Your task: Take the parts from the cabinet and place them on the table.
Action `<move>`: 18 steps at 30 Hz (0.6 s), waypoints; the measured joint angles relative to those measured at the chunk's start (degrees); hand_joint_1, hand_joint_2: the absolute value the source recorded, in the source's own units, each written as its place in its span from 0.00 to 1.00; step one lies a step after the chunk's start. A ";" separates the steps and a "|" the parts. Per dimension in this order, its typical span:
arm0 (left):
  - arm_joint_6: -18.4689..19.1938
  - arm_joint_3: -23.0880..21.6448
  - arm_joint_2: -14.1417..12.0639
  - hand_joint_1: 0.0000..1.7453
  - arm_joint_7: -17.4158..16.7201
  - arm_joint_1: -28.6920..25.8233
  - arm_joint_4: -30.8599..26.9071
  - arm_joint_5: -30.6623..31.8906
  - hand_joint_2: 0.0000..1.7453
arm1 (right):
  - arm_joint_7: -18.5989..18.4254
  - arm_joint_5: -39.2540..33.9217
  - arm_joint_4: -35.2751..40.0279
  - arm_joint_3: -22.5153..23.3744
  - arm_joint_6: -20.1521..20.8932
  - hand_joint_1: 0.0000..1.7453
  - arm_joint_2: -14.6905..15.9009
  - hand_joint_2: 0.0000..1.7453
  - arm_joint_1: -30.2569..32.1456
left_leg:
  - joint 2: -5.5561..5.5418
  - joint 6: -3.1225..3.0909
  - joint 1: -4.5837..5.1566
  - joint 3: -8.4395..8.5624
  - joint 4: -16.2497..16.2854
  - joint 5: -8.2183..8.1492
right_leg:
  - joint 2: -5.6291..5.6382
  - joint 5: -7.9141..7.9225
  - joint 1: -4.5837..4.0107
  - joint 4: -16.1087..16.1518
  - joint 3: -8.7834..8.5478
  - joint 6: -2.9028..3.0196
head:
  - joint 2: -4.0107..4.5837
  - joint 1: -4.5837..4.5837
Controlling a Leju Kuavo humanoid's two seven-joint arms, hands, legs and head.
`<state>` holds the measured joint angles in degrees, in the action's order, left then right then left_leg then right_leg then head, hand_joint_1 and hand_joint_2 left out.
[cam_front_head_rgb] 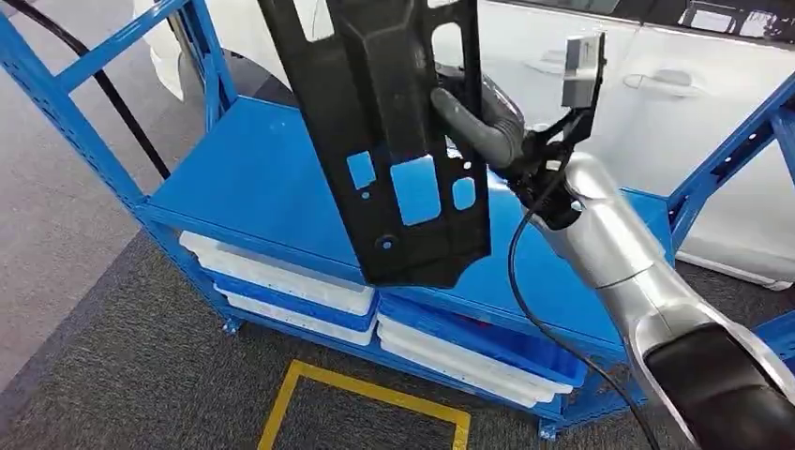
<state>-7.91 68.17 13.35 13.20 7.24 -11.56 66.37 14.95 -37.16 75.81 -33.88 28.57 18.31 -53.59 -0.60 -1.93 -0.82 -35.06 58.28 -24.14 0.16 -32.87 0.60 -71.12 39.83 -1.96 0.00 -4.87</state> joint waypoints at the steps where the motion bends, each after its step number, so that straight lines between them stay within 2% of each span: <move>1: -0.40 0.00 -0.02 0.00 -0.33 -0.11 0.00 0.27 1.00 | 0.18 0.40 0.71 0.00 -0.42 1.00 0.55 1.00 1.52 | 0.01 -0.03 0.06 0.00 0.02 -0.03 | -0.01 -1.16 0.07 -4.24 2.33 -0.07 | 0.00 0.00; 2: -0.57 0.00 -0.02 0.00 -0.44 -0.19 0.00 0.46 1.00 | 0.22 0.62 1.25 -0.02 -0.70 1.00 0.98 1.00 2.65 | 0.00 -0.04 0.10 0.02 0.04 -0.04 | -0.01 -0.78 0.14 -5.46 3.26 -0.05 | 0.00 0.00; 3: -0.68 0.00 -0.02 0.00 -0.51 -0.22 0.00 0.60 1.00 | 0.22 0.75 1.78 -0.02 -0.83 1.00 1.38 1.00 3.44 | -0.01 -0.02 0.12 0.05 0.06 -0.08 | -0.01 1.03 0.15 -3.73 2.76 0.05 | 0.00 0.00; 4: -0.70 0.00 -0.02 0.00 -0.62 -0.19 0.00 0.68 1.00 | 0.22 0.79 2.33 -0.02 -0.86 1.00 1.71 1.00 3.82 | -0.02 0.02 0.16 0.11 0.08 -0.11 | -0.01 3.77 0.14 0.57 0.89 0.25 | 0.00 0.00; 5: -1.03 0.00 0.00 0.00 -0.77 -0.17 0.00 0.86 1.00 | 0.22 0.86 2.89 -0.02 -0.90 1.00 2.02 1.00 3.90 | -0.02 0.12 0.19 0.26 0.08 -0.19 | -0.01 6.69 0.14 6.35 -1.84 0.52 | 0.00 0.00; 6: -1.67 -0.02 0.00 0.00 -1.01 -0.17 0.00 1.14 1.00 | 0.22 0.94 3.46 0.00 -0.99 1.00 2.21 1.00 3.91 | -0.02 0.27 0.22 0.34 0.06 -0.28 | 0.00 8.73 0.10 11.33 -4.29 0.85 | 0.00 0.00; 7: -2.39 -0.04 0.00 0.00 -1.49 -0.13 0.00 1.38 1.00 | 0.29 1.14 3.86 0.00 -1.16 1.00 2.41 1.00 3.96 | -0.03 0.55 0.60 0.23 0.17 -0.41 | 0.01 7.99 -0.38 12.91 -4.98 1.00 | 0.00 0.00; 10: -3.57 -0.09 0.00 0.00 -1.79 -0.21 0.00 1.60 1.00 | 0.87 3.43 5.07 0.11 -2.77 1.00 2.58 1.00 5.51 | -0.01 1.41 0.42 0.42 -0.14 -0.33 | 0.06 8.12 -0.63 12.87 -4.88 1.71 | 0.00 0.00; 12: -3.04 -0.39 -0.09 0.00 -1.99 -0.05 0.00 2.41 1.00 | 1.53 5.56 5.80 0.28 -3.70 1.00 2.47 1.00 6.35 | 0.08 2.04 0.51 0.20 0.56 -1.05 | -0.31 8.59 0.05 13.64 -5.30 2.48 | 0.00 0.00; 13: -2.76 -0.72 -0.09 0.00 -2.39 0.01 0.00 2.63 1.00 | 1.60 6.27 6.02 0.41 -4.09 1.00 2.41 1.00 6.46 | 0.21 2.29 0.59 -0.60 2.47 -2.54 | -0.27 8.56 0.11 13.72 -5.31 2.83 | 0.00 -0.02; 15: -2.41 -0.98 -0.18 0.00 -3.08 0.16 0.00 3.07 1.00 | 1.58 7.97 6.02 0.65 -5.11 1.00 1.49 1.00 6.78 | 0.21 2.65 0.40 -4.72 11.92 -7.34 | -0.29 8.54 -0.01 13.70 -5.30 3.24 | 0.00 0.00; 16: -2.34 -1.03 -0.17 0.00 -3.35 0.24 0.00 3.11 1.00 | 1.58 9.06 6.02 0.79 -5.58 1.00 1.10 1.00 7.09 | 0.21 2.78 0.40 -6.77 16.38 -8.93 | -0.27 8.53 -0.09 13.64 -5.28 3.25 | 0.00 0.00; 17: -2.25 -1.07 -0.20 0.00 -3.48 0.29 0.00 3.11 1.00 | 1.60 9.80 6.02 0.83 -5.91 1.00 0.86 1.00 7.42 | 0.22 2.81 0.40 -7.77 18.46 -9.08 | -0.27 8.50 -0.13 13.58 -5.29 3.29 | 0.00 -0.02; 18: -2.23 -1.09 -0.22 0.00 -3.57 0.31 0.00 3.11 1.00 | 1.58 10.21 6.02 0.83 -5.99 1.00 0.66 1.00 7.66 | 0.22 2.79 0.39 -7.34 17.36 -7.87 | -0.27 8.47 -0.14 13.50 -5.32 3.28 | 0.00 0.00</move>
<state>-10.14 67.08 13.14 9.64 7.55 -11.56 69.48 16.52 -26.95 81.83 -33.05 22.58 18.97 -45.93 -0.39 0.87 -0.42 -42.41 75.64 -32.01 -0.11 -24.41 0.46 -57.62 34.51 1.33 0.00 -4.87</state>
